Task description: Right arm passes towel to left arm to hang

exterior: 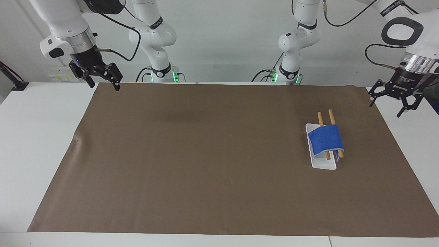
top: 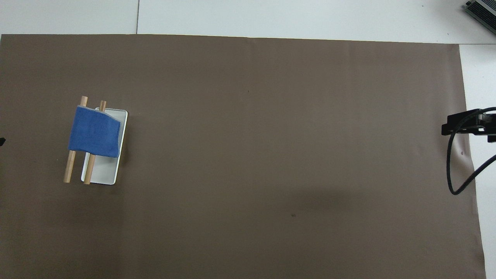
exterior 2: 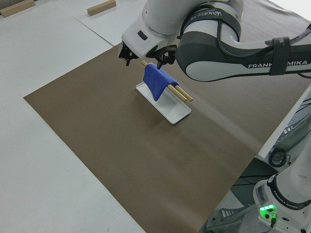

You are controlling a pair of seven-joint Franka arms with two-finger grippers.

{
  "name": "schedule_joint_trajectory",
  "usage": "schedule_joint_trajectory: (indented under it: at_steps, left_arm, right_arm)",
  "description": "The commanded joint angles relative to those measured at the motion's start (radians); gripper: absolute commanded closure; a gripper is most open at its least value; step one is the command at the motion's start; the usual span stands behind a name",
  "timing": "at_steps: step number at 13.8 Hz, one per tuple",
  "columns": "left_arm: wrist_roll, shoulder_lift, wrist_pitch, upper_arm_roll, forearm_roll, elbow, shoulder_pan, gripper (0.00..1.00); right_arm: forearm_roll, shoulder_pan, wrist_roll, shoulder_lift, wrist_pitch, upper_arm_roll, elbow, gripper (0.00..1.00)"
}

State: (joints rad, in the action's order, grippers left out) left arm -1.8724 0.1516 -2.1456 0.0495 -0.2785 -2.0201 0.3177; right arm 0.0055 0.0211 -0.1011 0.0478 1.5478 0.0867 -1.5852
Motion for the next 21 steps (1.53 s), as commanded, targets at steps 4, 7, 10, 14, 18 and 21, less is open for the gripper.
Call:
schedule_joint_trajectory:
  at_steps: [4,7,10,14,18,21]
  left_arm:
    - [0.062,-0.064,-0.022,-0.003,0.212,0.089,-0.202,0.0]
    - [0.25,-0.122,-0.008,-0.003,0.268,0.207,-0.226,0.02]
    - [0.525,-0.145,0.015,-0.002,0.271,0.265,-0.239,0.12]
    - [1.02,-0.152,0.087,-0.003,0.272,0.297,-0.275,0.08]
    - [1.399,-0.106,0.272,0.004,0.271,0.304,-0.305,0.0]
    - [1.651,-0.102,0.422,0.023,0.272,0.357,-0.312,0.0]
  right_arm:
    - [-0.018,0.011,-0.017,0.03,0.002,-0.01,-0.036,0.0]
    - [-0.01,0.01,-0.014,0.03,-0.005,-0.008,-0.036,0.0]
    - [-0.013,0.011,-0.009,0.03,-0.006,-0.008,-0.035,0.0]
    - [-0.021,0.011,-0.005,0.021,-0.026,-0.01,-0.013,0.0]
    - [-0.022,0.014,-0.006,0.021,-0.02,-0.01,-0.013,0.0]
    - [-0.022,0.007,-0.006,0.021,-0.02,-0.01,-0.015,0.0]
